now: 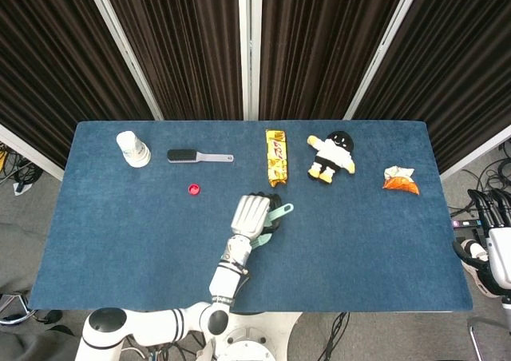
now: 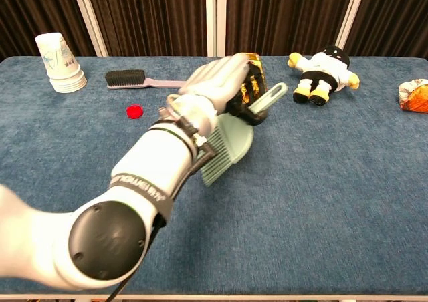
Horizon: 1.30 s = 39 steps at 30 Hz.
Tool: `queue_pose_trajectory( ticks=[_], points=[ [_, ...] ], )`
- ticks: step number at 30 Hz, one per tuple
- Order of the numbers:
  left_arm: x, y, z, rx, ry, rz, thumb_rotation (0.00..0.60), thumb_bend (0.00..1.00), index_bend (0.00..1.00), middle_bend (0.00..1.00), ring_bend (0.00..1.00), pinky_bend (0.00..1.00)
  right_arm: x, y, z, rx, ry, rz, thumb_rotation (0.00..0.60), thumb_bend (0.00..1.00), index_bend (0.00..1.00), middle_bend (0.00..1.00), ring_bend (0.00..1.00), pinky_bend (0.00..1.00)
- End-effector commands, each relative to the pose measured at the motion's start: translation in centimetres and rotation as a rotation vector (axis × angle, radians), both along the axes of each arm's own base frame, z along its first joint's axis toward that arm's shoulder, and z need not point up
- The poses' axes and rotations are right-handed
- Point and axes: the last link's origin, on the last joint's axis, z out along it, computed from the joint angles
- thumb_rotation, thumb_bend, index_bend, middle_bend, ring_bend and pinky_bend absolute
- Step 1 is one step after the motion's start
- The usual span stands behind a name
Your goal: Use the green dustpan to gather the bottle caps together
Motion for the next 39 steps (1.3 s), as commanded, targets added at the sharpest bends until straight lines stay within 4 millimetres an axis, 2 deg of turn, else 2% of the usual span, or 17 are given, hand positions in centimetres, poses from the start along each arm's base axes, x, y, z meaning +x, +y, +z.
queue_pose_trajectory(
  ticks=[1, 4, 7, 12, 18, 26, 33, 39],
  points=[
    [0.9, 0.3, 0.1, 0.018, 0.007, -0.029, 0.6, 0.37, 0.57, 0.63, 0.47, 0.49, -0.1, 0.1, 0.2, -0.006, 0.0, -0.003, 0.6, 0.12, 0.02, 0.11, 0.0, 0.03],
    [0.7, 0.7, 1.1, 0.056, -0.012, -0.035, 0.6, 0.37, 0.57, 0.63, 0.47, 0.49, -0.2, 0.3, 0.3, -0.011, -0.004, -0.007, 0.6, 0.12, 0.02, 0.11, 0.0, 0.03],
    [-0.9, 1.6, 3.5, 0.112, -0.022, -0.052, 0.6, 0.37, 0.57, 0.63, 0.47, 0.49, -0.3, 0.3, 0.3, -0.014, -0.009, -0.007, 0.6, 0.12, 0.02, 0.11, 0.0, 0.03],
    [-5.3, 3.3, 8.1, 0.142, -0.073, -0.071, 0.6, 0.38, 0.57, 0.63, 0.47, 0.49, -0.1, 0.1, -0.1, -0.007, -0.02, 0.013, 0.6, 0.12, 0.02, 0.11, 0.0, 0.03],
    [-10.5, 6.5, 10.8, 0.105, -0.096, -0.075, 0.6, 0.39, 0.57, 0.63, 0.47, 0.49, 0.5, 0.2, -0.3, 0.0, -0.017, 0.036, 0.6, 0.12, 0.02, 0.11, 0.0, 0.03],
    [-14.7, 9.5, 11.2, 0.019, -0.131, -0.123, 0.6, 0.4, 0.58, 0.64, 0.47, 0.48, 1.2, 0.6, -0.1, -0.011, -0.002, 0.036, 0.6, 0.12, 0.02, 0.11, 0.0, 0.03],
    [-18.1, 11.1, 11.2, -0.018, -0.094, -0.1, 0.6, 0.4, 0.58, 0.64, 0.47, 0.47, 1.7, 0.9, -0.2, -0.015, 0.01, 0.023, 0.6, 0.12, 0.02, 0.11, 0.0, 0.03],
    [-19.5, 11.8, 10.7, -0.059, -0.091, -0.058, 0.6, 0.4, 0.59, 0.64, 0.47, 0.46, 2.3, 1.1, -0.6, -0.015, 0.015, 0.019, 0.6, 0.12, 0.02, 0.11, 0.0, 0.03]
  ],
)
